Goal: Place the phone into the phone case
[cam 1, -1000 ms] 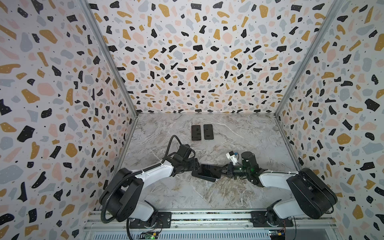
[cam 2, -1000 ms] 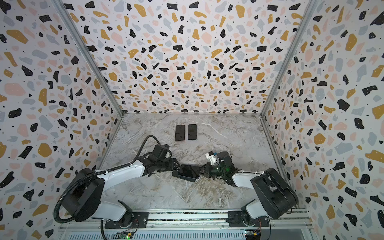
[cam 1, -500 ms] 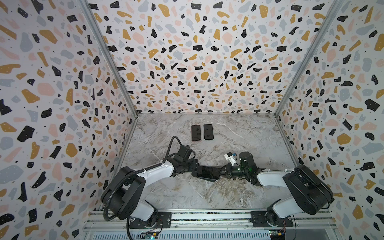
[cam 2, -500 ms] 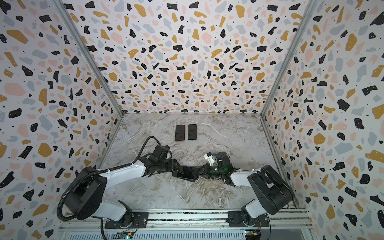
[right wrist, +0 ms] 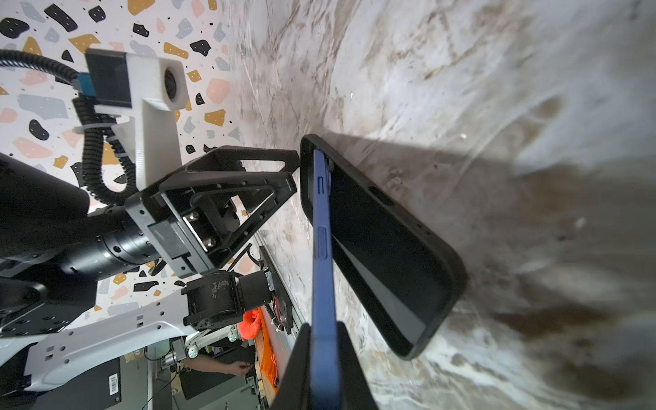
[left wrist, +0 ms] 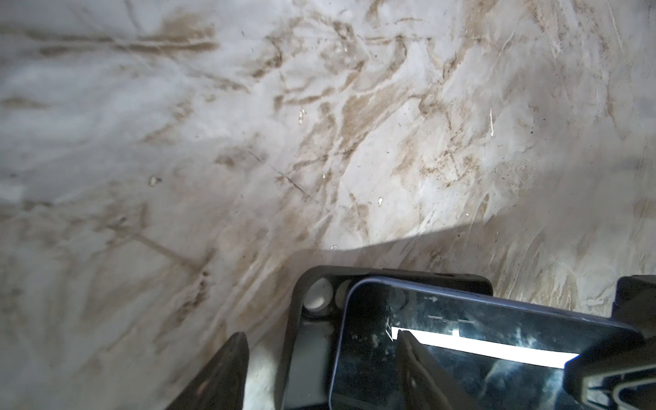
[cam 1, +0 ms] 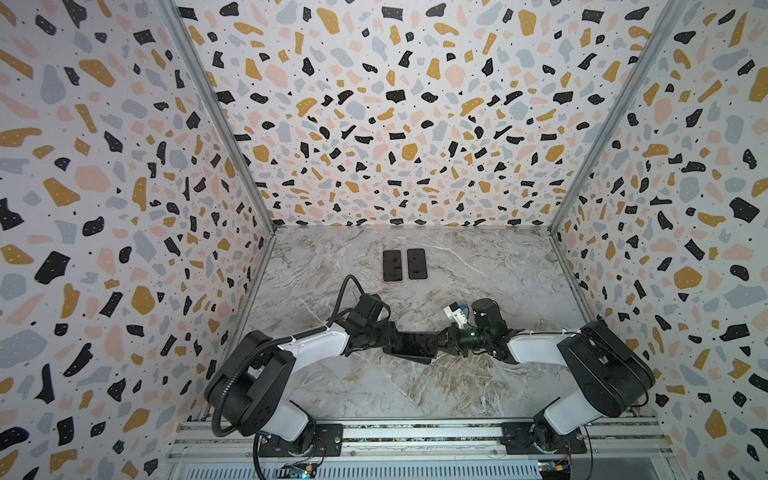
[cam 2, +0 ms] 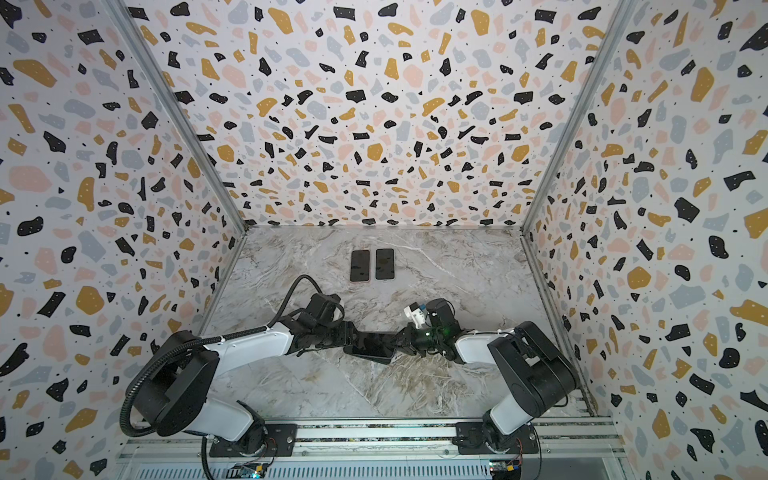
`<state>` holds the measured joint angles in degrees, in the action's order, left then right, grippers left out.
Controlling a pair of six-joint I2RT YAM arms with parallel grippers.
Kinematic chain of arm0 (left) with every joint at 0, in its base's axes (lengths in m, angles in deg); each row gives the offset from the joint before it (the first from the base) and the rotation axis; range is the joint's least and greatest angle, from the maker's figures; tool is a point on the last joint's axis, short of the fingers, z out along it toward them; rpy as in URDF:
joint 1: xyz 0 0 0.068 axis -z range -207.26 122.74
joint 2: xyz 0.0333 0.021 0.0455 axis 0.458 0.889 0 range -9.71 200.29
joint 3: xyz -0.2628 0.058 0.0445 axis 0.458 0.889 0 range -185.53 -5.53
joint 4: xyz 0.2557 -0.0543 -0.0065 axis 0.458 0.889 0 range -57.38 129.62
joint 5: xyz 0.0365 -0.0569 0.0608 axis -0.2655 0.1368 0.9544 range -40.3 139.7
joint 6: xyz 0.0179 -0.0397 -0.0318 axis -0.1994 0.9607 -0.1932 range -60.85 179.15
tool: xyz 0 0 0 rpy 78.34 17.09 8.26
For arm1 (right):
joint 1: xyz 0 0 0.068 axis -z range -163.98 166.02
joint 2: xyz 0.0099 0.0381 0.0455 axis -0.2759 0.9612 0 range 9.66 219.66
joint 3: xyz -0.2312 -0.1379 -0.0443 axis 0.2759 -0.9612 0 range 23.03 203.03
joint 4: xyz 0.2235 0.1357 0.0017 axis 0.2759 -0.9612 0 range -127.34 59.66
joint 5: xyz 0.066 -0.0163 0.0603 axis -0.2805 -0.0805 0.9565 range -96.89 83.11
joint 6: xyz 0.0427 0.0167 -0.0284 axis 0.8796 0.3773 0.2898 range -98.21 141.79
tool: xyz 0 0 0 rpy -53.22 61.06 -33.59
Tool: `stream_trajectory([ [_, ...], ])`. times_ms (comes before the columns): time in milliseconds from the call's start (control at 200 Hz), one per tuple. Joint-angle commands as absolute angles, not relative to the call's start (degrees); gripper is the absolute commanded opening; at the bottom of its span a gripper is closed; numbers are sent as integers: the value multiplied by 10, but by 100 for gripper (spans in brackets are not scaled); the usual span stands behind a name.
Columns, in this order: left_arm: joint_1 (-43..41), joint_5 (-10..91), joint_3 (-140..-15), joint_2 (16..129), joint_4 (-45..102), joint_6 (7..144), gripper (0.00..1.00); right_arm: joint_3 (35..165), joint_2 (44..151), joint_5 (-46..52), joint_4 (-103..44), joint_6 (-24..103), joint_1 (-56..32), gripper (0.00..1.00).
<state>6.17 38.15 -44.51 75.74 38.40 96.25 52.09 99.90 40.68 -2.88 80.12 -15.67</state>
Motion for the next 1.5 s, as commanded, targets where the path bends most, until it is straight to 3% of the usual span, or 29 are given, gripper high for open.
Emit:
stream_trajectory([
  [0,59,373,-437,765,365,966,66,530,1015,400,-68,790,-163,0],
  [1492,59,339,-388,747,310,986,62,514,1085,352,5,851,-201,0],
])
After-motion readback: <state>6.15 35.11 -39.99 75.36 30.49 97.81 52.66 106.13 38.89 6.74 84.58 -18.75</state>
